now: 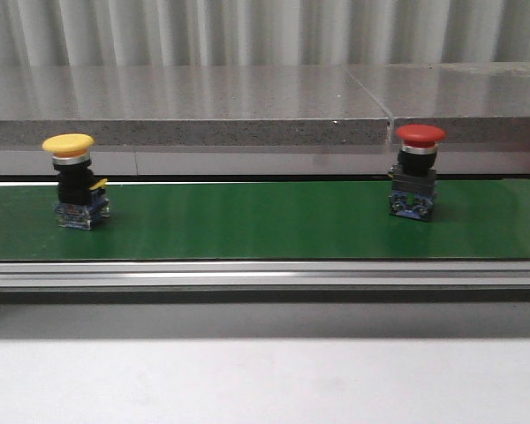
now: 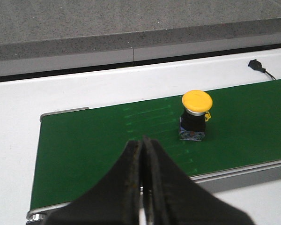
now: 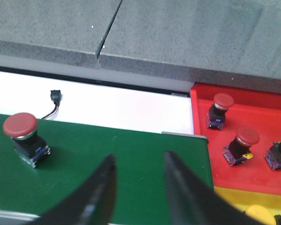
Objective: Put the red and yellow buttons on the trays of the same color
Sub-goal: 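Grasp the red button at the conveyor's end with the right gripper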
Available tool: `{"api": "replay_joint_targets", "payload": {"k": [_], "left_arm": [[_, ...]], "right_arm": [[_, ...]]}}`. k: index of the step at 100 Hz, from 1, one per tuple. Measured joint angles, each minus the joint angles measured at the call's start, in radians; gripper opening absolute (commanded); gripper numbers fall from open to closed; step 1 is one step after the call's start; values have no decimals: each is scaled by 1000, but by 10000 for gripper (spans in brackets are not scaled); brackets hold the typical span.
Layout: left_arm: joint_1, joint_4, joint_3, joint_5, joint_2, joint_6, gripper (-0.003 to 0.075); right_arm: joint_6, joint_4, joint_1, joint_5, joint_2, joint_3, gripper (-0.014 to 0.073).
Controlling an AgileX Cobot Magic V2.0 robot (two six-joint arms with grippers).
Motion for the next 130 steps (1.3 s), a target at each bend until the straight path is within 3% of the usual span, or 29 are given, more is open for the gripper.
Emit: {"api": "replay_joint_targets", "payload": {"k": [11, 41, 77, 114, 122, 130], "left_arm": [[0, 0, 0, 0, 0, 0, -20], [0, 0, 0, 0, 0, 0, -20], [0, 0, 0, 0, 0, 0, -20], [0, 0, 0, 0, 0, 0, -20], [0, 0, 0, 0, 0, 0, -20], [0, 0, 0, 0, 0, 0, -20]], "right_arm": [[0, 19, 0, 30, 0, 0, 649], [0, 44, 50, 110, 102, -36, 647], [0, 46, 180, 130, 472, -189, 647], [0, 46, 186, 128, 768, -336, 643], [0, 46, 186, 124, 811, -358, 596], [0, 42, 186, 122, 851, -379, 461]]}}
